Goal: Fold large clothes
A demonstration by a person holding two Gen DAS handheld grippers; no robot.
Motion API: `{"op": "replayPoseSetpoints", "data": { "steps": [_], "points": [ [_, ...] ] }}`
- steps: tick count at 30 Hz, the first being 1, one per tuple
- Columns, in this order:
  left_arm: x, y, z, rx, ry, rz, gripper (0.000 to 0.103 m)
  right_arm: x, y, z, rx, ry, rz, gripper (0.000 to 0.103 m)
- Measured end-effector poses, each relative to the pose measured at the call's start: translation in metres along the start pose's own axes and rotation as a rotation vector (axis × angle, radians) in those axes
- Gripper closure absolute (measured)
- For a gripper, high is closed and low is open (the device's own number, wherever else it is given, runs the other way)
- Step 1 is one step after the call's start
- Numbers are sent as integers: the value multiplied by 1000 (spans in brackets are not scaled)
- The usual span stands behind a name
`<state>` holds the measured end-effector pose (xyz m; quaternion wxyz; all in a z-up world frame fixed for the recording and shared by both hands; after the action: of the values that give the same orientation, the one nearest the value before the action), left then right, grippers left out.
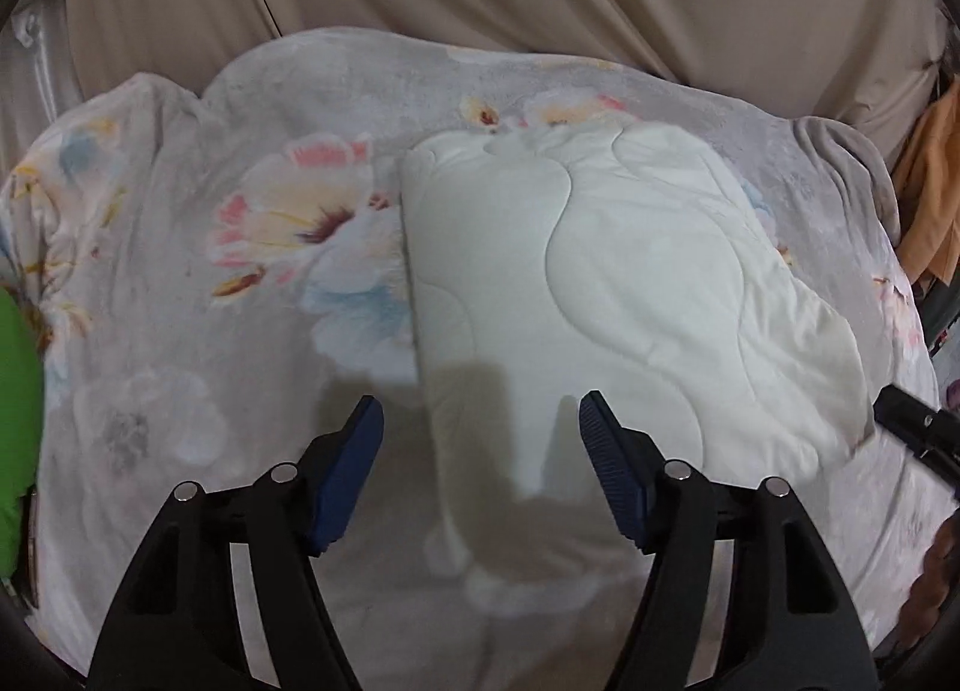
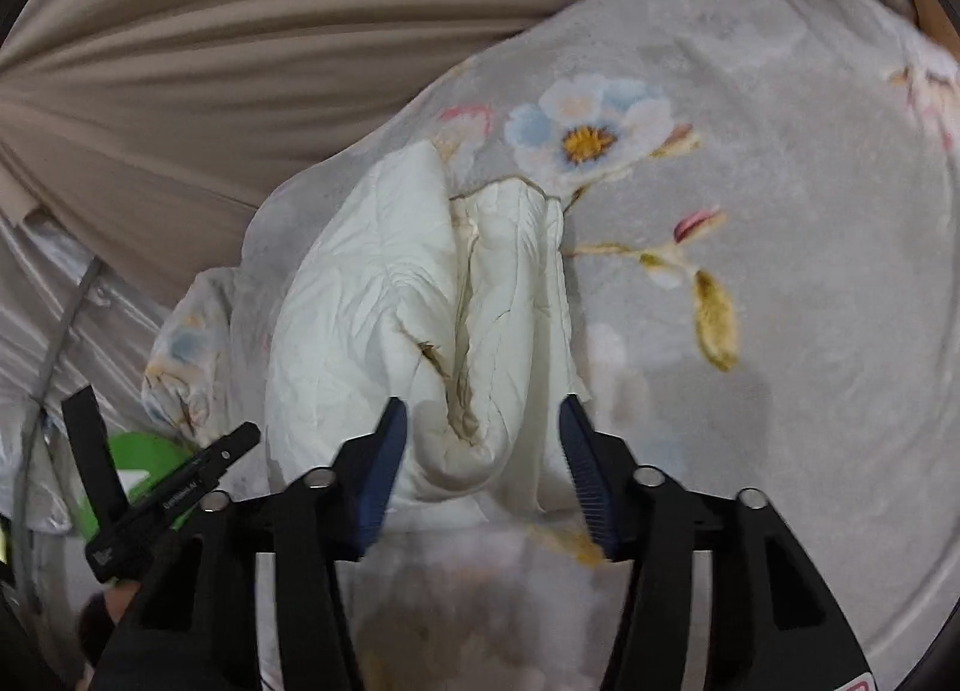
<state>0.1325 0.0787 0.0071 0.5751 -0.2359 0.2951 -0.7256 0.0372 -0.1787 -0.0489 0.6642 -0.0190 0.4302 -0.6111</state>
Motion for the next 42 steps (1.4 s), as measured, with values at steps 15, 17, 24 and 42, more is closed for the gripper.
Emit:
{"op": "replayPoseSetpoints", "data": {
  "steps": [15, 17, 24, 42],
  "points": [
    [34, 39, -49, -129, 33, 51, 28, -16, 76, -32, -205, -396, -248, 103],
    [34, 47, -58, -143, 62, 67, 26, -4, 86, -48, -245, -353, -243, 103],
    [39, 43, -65, -140, 87, 100, 27, 4, 91, -58, -250, -283, -226, 103],
    [72, -37, -46, 17, 61, 157, 16, -21, -40, -52, 23, -306, -297, 63]
  ]
}}
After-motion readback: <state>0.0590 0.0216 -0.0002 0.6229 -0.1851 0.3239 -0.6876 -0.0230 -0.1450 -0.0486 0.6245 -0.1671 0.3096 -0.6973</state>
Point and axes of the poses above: each gripper's, at about its wrist camera, not at the fingertips, and y roughly the way its jaws point, x to its right, z to its top, the point moved 5 cm from there along y, roughly the way its jaws point, and after that the axes turned 4 degrees about x, right-handed, at the moved point
